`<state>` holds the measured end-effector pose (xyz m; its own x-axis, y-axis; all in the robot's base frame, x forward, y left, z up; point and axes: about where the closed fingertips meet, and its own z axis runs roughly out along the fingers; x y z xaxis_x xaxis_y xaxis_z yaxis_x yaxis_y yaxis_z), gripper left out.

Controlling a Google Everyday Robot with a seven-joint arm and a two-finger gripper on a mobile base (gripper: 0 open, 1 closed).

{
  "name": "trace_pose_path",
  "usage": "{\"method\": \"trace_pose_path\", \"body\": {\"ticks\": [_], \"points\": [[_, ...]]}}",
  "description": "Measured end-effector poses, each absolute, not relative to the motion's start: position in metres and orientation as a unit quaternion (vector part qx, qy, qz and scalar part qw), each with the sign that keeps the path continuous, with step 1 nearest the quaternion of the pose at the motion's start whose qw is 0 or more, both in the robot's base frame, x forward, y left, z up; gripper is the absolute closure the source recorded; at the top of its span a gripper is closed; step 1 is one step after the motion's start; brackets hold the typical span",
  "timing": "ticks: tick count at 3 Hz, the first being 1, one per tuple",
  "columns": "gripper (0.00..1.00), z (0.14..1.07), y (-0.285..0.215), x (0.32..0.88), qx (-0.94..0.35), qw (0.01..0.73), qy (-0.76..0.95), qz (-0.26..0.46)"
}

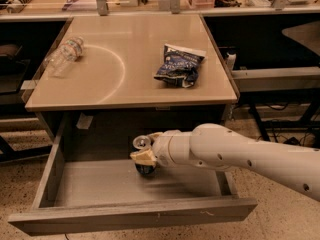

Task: Place pepsi can into top drawer

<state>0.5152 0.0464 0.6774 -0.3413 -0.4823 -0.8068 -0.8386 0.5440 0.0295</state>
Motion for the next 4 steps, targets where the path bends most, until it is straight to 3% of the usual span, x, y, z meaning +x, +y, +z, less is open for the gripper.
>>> {"method": "trace_pose_path", "body": {"ticks": [2, 4], "points": [[1.00, 0.6662, 0.0503, 0.5148, -0.398, 0.401, 0.788, 0.245], [0.57, 0.6662, 0.0503, 0.5147, -0.398, 0.401, 0.788, 0.245]]}}
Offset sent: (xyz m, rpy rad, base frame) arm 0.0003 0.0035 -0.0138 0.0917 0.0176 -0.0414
